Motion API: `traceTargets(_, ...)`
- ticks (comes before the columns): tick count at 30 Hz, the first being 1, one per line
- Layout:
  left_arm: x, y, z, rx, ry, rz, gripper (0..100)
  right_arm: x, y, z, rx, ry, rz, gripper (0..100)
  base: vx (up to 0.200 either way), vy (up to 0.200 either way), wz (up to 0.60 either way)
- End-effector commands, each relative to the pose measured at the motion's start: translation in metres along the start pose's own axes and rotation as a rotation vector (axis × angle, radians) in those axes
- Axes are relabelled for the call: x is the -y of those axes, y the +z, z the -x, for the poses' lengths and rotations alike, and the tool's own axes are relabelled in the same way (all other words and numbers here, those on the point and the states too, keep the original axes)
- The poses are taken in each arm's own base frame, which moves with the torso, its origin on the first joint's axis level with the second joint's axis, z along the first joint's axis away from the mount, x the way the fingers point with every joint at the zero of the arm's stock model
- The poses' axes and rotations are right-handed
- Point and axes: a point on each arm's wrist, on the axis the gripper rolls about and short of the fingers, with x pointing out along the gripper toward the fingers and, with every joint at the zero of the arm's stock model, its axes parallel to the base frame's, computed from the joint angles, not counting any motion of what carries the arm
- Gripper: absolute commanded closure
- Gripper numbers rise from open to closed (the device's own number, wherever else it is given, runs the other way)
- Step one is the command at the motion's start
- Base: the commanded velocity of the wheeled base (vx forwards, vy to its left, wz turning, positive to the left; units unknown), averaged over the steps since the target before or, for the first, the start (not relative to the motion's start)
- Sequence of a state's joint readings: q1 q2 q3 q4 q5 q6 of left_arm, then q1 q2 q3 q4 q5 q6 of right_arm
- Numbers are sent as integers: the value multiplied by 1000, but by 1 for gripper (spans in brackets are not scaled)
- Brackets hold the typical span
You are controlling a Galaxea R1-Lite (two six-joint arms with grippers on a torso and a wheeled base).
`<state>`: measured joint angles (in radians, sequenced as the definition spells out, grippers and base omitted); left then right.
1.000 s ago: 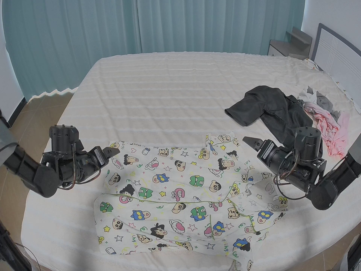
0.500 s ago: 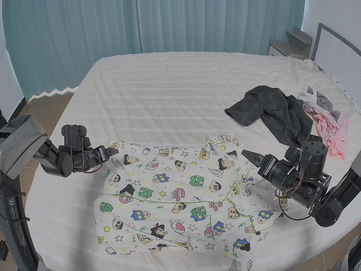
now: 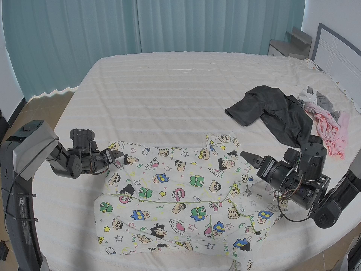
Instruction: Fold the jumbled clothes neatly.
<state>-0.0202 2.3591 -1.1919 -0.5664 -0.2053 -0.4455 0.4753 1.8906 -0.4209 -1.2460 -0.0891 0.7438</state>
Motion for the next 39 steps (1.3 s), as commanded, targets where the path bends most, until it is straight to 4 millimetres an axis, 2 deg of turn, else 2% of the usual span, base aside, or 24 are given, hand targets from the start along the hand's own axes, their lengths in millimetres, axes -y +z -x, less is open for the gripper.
traceTargets(1,0,-3,-10,-5,1,12,100,1,-2,-1,-8,-5,1,0,0,0,0)
traceTargets(9,-9,-2,-12,-11,49,28,100,2,-3,-1,-15,-7,2,0,0,0,0)
traceTargets(18,-8,12,-12,79,126,23,100,2,-3,0,-9,-6,3,0,0,0,0)
traceTargets(28,-6,12,-9,86,140,21,100,2,-3,1,-9,-6,3,0,0,0,0)
traceTargets(29,-7,12,-10,93,155,21,0,2,-3,1,-9,-6,3,0,0,0,0)
traceTargets(34,-7,12,-6,104,177,45,0,1,-2,1,-6,-3,2,0,0,0,0)
traceTargets(39,-3,16,23,104,168,59,0,1,-1,2,-1,-1,2,0,0,0,0)
